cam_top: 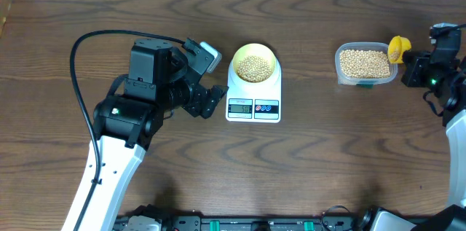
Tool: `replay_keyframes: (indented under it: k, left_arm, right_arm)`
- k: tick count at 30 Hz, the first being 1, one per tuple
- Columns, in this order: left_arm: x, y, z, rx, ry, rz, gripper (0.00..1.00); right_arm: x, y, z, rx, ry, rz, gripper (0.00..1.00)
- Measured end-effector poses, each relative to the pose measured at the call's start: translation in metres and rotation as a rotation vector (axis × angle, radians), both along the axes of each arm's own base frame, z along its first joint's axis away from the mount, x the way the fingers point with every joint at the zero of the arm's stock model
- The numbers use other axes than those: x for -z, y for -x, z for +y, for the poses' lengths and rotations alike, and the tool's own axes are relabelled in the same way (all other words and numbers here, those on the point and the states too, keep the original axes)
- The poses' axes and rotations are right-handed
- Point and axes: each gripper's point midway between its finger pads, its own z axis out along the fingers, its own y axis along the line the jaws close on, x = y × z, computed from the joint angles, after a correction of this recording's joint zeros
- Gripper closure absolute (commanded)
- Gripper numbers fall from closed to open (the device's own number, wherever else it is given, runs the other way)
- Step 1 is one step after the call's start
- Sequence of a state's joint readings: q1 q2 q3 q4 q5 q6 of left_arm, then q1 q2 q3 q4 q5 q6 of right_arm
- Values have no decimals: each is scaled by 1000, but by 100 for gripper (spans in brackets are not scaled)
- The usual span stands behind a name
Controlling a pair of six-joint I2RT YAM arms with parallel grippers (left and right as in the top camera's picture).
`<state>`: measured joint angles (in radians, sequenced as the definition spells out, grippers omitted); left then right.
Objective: Scoop item into bowl and weigh 50g on scale
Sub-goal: 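Carry the yellow scoop right toward the clear soybean tub with the right gripper, then lower the scoop into the soybean tub with the right gripper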
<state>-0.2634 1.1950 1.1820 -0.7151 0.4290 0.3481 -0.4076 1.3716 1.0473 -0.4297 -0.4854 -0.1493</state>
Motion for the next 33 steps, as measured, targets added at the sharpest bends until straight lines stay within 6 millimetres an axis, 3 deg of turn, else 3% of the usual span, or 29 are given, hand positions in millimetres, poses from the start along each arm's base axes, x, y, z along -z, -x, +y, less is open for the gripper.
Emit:
replay_keyframes:
  k: [33]
  left_arm:
    - [0, 0, 0, 2, 2, 1, 15]
  right_arm:
    - [7, 2, -2, -16, 90, 26, 99]
